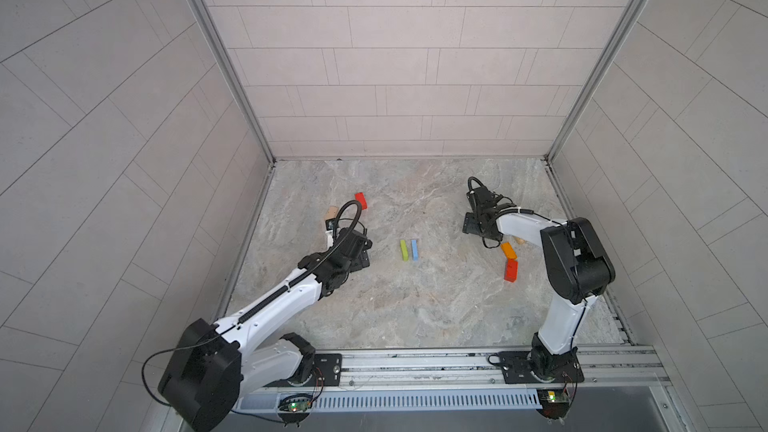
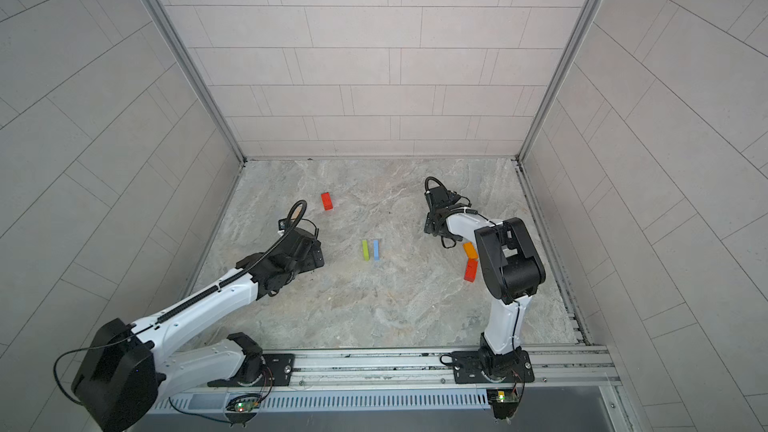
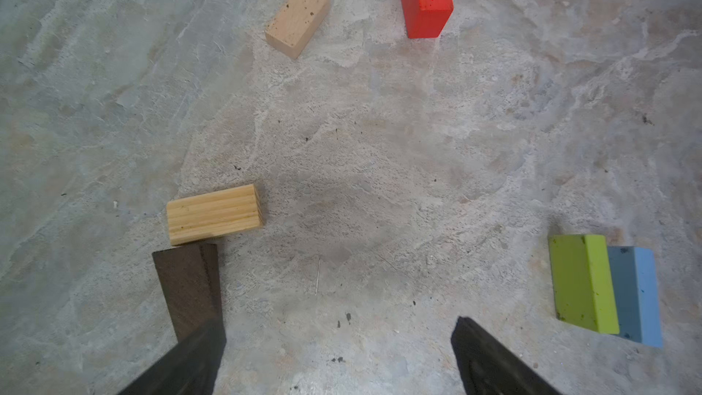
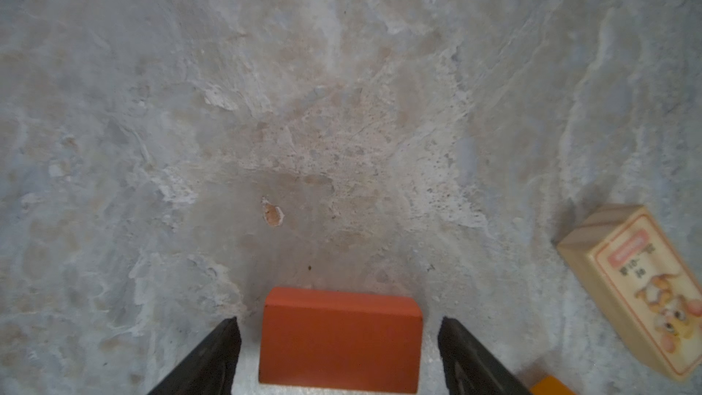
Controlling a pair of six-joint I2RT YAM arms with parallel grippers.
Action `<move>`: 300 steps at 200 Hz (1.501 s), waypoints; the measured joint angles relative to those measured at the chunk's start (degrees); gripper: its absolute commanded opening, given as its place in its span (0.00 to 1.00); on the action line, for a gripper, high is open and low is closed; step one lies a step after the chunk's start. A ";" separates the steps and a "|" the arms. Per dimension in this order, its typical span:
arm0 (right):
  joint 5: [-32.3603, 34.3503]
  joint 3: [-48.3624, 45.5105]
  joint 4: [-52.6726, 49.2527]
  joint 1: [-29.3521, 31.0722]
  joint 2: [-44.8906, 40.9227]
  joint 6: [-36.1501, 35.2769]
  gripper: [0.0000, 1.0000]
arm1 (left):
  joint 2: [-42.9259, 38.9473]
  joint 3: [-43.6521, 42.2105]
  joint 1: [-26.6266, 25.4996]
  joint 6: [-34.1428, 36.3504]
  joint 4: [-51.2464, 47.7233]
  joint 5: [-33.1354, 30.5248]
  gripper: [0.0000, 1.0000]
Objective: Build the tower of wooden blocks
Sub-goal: 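Lower the right gripper and close it on the orange block, then carry the orange block with the right gripper toward the lime green and blue blocks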
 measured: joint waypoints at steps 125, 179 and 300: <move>-1.09 0.17 0.31 0.00 0.59 0.57 0.43 | -0.31 -0.02 0.00 0.24 0.28 0.00 1.00; -4.13 -0.48 0.37 0.04 -0.52 -1.16 0.43 | -0.66 -0.26 0.00 0.46 0.26 -0.02 1.00; -6.36 6.08 -9.62 14.29 -9.51 -3.65 0.43 | -4.61 -0.92 0.00 -1.64 -7.06 -0.22 1.00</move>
